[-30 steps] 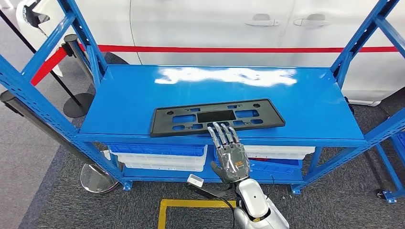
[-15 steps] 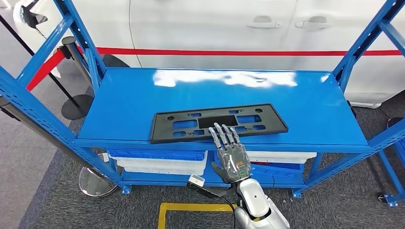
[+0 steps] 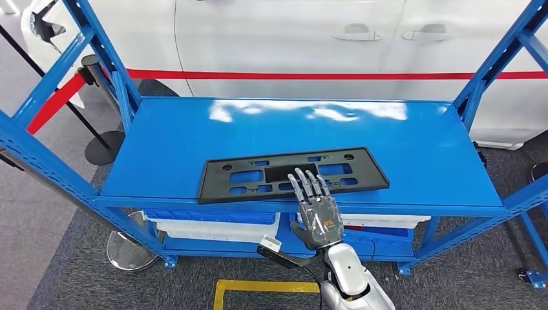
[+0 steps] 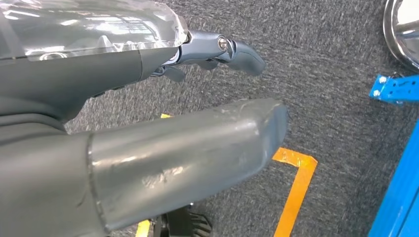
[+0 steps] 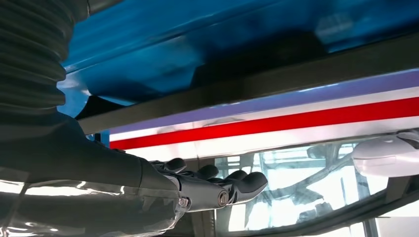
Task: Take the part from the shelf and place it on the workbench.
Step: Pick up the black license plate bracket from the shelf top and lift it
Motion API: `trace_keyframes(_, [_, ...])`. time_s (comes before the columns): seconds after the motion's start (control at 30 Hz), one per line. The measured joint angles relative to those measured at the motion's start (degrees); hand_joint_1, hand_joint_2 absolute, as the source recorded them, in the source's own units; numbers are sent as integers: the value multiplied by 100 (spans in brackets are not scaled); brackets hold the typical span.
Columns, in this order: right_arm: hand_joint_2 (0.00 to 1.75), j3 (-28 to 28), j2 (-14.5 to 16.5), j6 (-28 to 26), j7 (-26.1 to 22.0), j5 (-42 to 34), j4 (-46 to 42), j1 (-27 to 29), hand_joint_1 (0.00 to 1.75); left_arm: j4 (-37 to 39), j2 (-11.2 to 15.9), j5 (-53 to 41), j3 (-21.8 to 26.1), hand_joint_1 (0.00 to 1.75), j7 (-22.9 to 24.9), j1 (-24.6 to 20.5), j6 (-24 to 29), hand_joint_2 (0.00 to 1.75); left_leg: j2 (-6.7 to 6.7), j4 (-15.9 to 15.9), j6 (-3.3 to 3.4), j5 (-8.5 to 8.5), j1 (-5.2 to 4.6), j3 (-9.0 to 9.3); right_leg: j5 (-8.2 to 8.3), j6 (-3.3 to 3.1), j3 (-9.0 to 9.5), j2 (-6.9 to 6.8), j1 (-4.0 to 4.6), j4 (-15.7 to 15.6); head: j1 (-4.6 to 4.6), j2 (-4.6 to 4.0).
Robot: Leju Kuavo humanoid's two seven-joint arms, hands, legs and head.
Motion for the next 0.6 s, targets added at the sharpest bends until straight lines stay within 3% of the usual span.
trace_keyframes(0.07, [175, -1, 6, 5, 1, 0, -2, -10, 0, -1, 2, 3, 10, 0, 2, -10, -1, 0, 13, 225, -54, -137, 14, -70, -18, -72, 75, -3, -19, -54, -12, 0])
trace_keyframes(0.17, [175, -1, 10, 24, -1, 1, 19, -17, 0, -1, 7, 13, 19, 0, 6, -8, -1, 0, 19, 1292, -98, -564, 21, -627, -85, -147, 167, -23, -6, -68, -32, 0])
trace_keyframes(0.2, [175, -1, 10, 29, -1, 1, 31, -12, 0, 0, 8, 14, 20, 0, 8, -1, -1, 0, 19, 1558, -106, -606, 21, -801, -111, -155, 197, -22, 3, -67, -34, 0])
trace_keyframes(0.23, [175, -1, 10, 32, -1, 1, 40, -7, 0, 1, 8, 13, 21, 0, 10, 5, -1, 0, 19, 1620, -107, -528, 21, -884, -140, -156, 233, -19, 10, -66, -34, 0])
trace_keyframes(0.27, [175, -1, 10, 33, -1, 1, 45, -3, 0, 0, 8, 13, 21, 0, 10, 9, -1, 0, 19, 1456, -100, -339, 21, -858, -171, -152, 277, -15, 14, -64, -37, 0])
trace_keyframes(0.33, [175, -2, 14, 33, -1, 0, 49, -3, 0, -1, 14, 13, 21, 0, 11, 8, -1, 0, 21, 721, -56, 143, 12, -587, -247, -127, 381, -10, 25, -62, -37, 1])
trace_keyframes(0.37, [175, -2, 16, 34, -1, 0, 50, -8, 0, -1, 17, 13, 22, 0, 11, 4, -1, 0, 22, 384, -26, 280, -1, -448, -281, -104, 411, -4, 34, -53, -37, 1])
trace_keyframes(0.4, [175, -3, 18, 34, -1, 0, 51, -13, 0, -1, 20, 14, 22, 0, 14, -1, -1, 0, 23, 173, 3, 337, -16, -360, -305, -79, 424, -2, 42, -47, -33, 1])
trace_keyframes(0.53, [175, -5, 21, 45, -1, 1, 48, -31, 0, -1, 18, 19, 23, 0, 19, -6, -4, 0, 19, 27, 117, 293, -17, -289, -383, 37, 418, -7, 40, -11, -23, 1])
trace_keyframes(0.6, [175, -13, 21, 64, 0, -2, 44, -47, 0, 0, 14, 42, 29, 0, 17, -11, -6, 0, 22, -33, 181, 286, 16, -226, -586, 110, 231, -11, 27, 380, -5, 1])
